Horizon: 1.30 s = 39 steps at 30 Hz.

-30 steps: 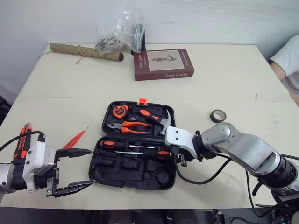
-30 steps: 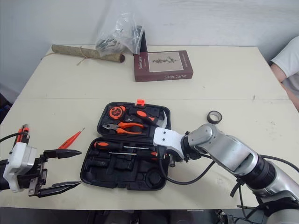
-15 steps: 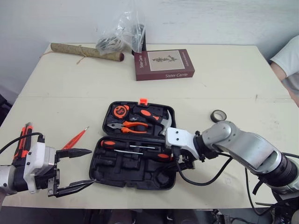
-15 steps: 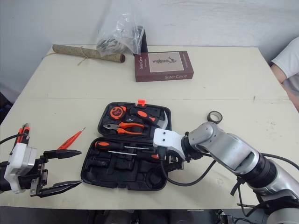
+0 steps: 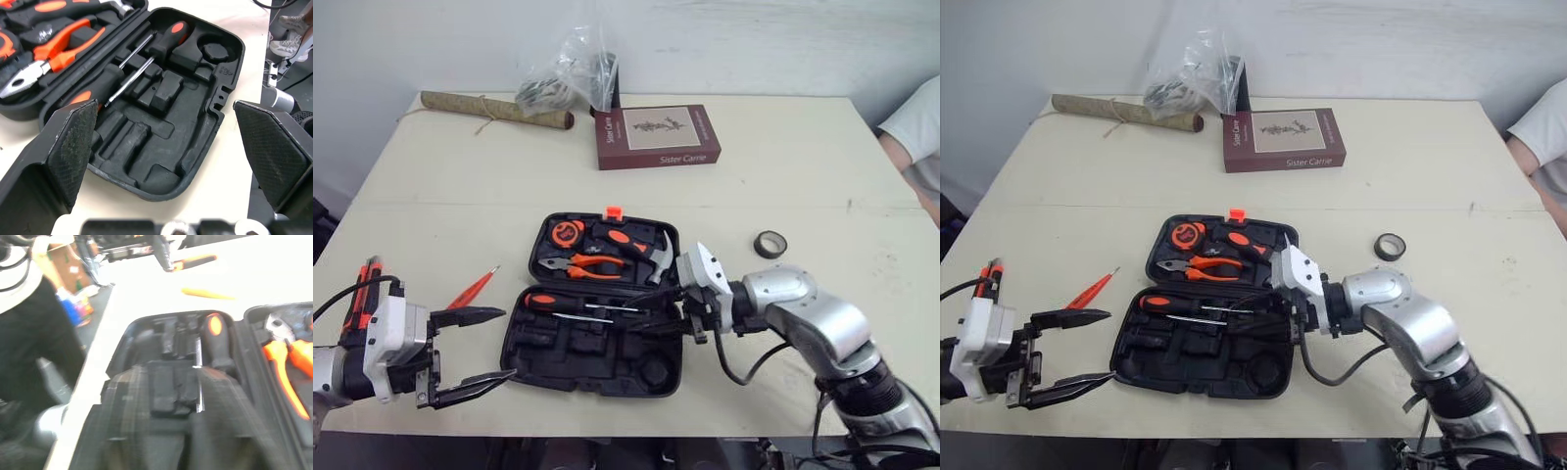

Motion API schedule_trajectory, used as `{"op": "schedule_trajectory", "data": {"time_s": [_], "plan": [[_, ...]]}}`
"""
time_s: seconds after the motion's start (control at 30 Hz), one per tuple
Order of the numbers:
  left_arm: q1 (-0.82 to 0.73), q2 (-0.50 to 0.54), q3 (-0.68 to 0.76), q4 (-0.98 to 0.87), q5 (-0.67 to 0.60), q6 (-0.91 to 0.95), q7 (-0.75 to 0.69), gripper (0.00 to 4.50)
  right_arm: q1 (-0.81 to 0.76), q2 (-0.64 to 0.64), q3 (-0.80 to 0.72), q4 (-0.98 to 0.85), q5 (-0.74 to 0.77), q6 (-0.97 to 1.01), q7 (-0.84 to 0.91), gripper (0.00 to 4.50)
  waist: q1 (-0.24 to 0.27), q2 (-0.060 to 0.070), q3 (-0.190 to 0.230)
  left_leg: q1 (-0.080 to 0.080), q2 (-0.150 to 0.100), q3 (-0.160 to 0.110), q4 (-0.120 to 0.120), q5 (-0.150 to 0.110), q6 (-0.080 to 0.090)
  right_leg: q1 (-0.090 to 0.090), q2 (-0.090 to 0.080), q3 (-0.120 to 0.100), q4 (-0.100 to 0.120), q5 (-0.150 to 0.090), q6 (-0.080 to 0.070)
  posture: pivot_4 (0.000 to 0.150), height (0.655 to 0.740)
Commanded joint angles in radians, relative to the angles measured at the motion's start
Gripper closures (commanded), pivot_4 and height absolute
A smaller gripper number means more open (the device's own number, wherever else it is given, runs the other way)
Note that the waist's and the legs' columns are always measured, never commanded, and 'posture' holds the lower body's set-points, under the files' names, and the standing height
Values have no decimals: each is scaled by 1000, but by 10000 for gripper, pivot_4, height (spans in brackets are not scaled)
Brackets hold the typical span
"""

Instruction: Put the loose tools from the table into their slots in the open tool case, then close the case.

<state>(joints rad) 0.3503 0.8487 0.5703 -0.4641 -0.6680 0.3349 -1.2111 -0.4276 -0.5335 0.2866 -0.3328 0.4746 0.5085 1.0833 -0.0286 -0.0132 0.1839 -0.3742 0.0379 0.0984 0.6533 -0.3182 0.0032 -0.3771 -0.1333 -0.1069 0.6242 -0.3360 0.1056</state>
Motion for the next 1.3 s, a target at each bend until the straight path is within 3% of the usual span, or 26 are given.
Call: {"op": "schedule_trajectory", "data": {"time_s": [0.03, 0.37, 0.83, 1.03, 1.2, 1.3], "plan": [[-17, 0, -10, 0, 1, -22, -1, 0, 7, 30, 70, 102, -142, -197, -3, 44701, 0, 0, 0, 0, 0, 0, 0, 0, 0, 0, 0, 0, 0, 0, 0, 1500, 7400], [-34, -3, -38, 21, 16, -40, 0, 0, -2, 52, 162, 264, -316, -347, 7, 44701, -3, 0, 0, 2, 1, 2, 0, 0, 0, 0, 1, 0, 1, 0, 0, 1500, 7400], [-31, -15, -70, 33, 29, -55, 21, 0, -34, -5, 329, 246, -522, -82, -31, 44701, -3, 0, -17, 8, 8, 2, -1, 0, -5, 2, 1, 1, 3, 0, -6, 1500, 7400], [-23, -24, -54, 33, 31, -65, 39, 0, -46, 29, 216, 194, -365, -148, 14, 44701, -2, -1, -21, 8, 9, -1, -3, -1, -3, 2, 2, 4, 3, -1, -10, 1500, 7400], [-11, -33, 25, 72, 11, -59, 63, 0, 25, 31, -54, 141, -77, -294, 124, 44701, 3, 2, -13, 3, 9, -2, -3, 1, -6, 0, 2, 2, 1, -1, -10, 1500, 7400], [39, -25, 135, 148, 12, -52, 45, 0, 73, -68, -216, 127, 53, -247, 191, 44701, 2, 3, -8, 2, 8, -1, -2, 0, -5, 1, 2, 1, -1, 0, -9, 1500, 7400]]}}
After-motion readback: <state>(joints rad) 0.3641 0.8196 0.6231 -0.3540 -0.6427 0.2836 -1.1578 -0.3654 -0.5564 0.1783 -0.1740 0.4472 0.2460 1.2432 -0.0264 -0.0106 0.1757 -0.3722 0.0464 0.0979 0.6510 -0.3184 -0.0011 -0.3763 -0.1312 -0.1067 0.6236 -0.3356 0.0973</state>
